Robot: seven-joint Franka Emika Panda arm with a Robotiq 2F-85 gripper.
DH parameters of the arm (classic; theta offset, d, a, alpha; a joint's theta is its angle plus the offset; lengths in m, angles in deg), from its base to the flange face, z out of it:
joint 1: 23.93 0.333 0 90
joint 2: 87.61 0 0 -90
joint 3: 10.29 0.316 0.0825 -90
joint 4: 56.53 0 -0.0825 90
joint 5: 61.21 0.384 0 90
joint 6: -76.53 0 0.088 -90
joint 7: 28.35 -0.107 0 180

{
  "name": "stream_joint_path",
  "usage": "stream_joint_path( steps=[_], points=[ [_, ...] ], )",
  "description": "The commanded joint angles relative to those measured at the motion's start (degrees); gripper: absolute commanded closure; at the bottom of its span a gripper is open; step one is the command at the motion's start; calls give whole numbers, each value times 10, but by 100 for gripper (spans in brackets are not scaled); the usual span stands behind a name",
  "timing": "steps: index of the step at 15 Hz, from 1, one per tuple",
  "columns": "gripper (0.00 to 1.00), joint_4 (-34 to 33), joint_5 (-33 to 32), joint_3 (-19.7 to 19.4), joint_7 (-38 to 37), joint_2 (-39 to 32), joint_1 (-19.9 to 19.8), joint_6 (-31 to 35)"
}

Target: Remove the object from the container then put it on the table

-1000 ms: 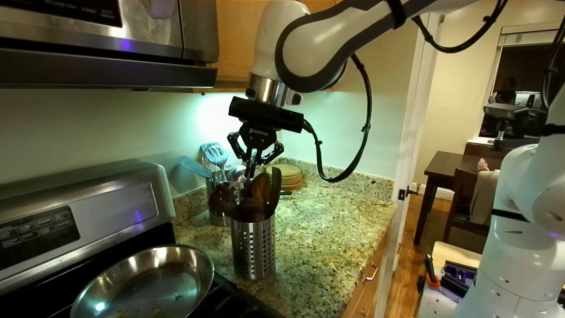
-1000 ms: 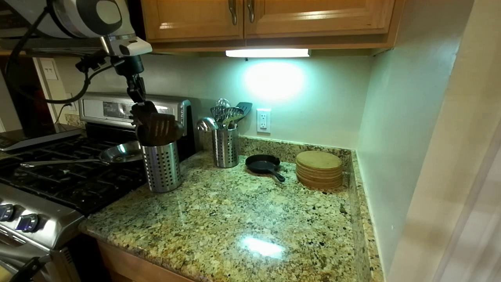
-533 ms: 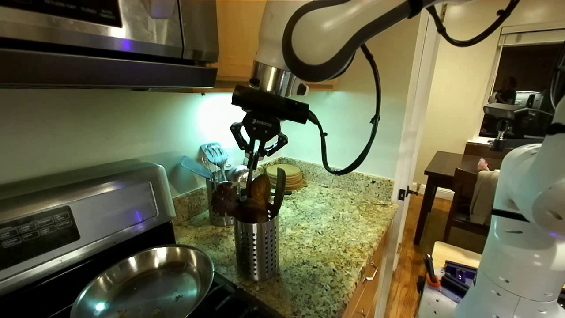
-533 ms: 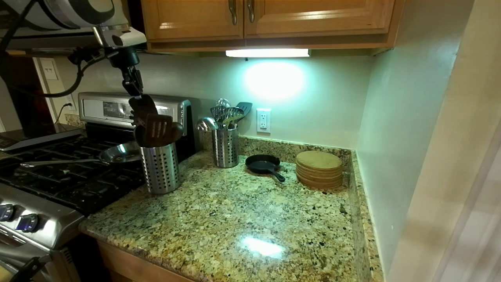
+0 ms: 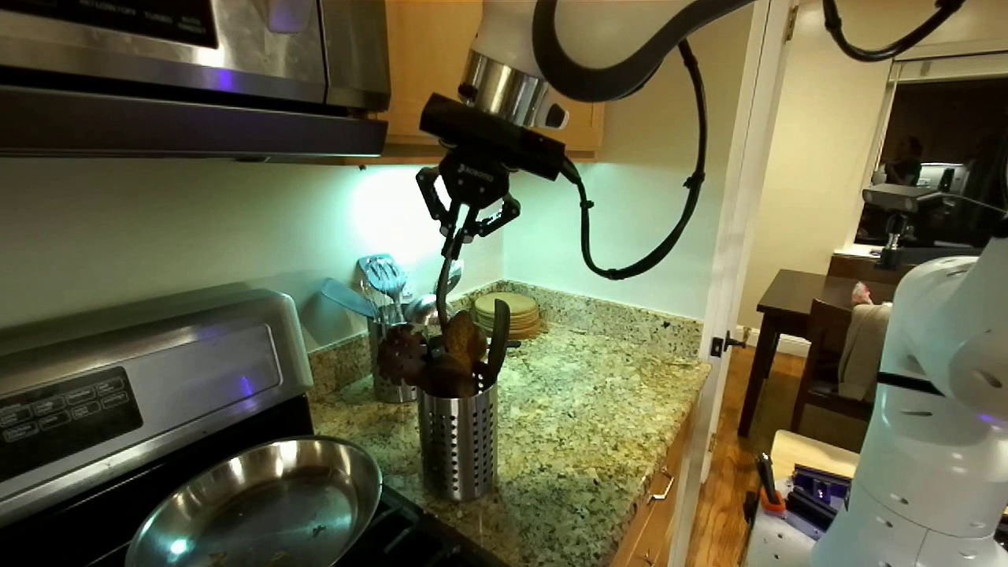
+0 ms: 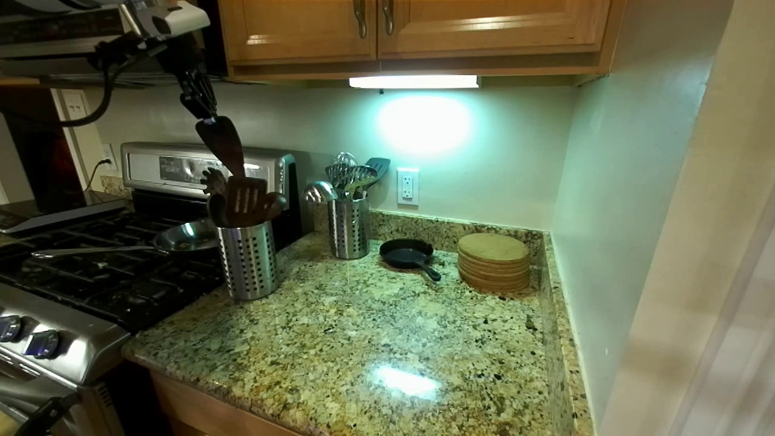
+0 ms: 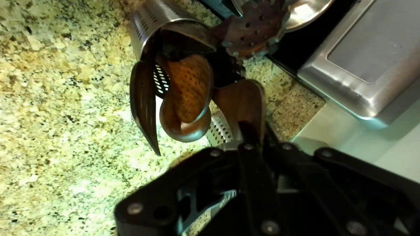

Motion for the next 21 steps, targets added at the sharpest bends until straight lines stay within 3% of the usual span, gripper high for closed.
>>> stream_joint_path(
  steps=[1,12,21],
  points=[
    [92,3,-7,5,-28,50,-12,-28],
    [92,-65,-14,17,-31,150,-30,-123],
    [92,-86,-8,-7,-60,171,-86,-162]
  ],
)
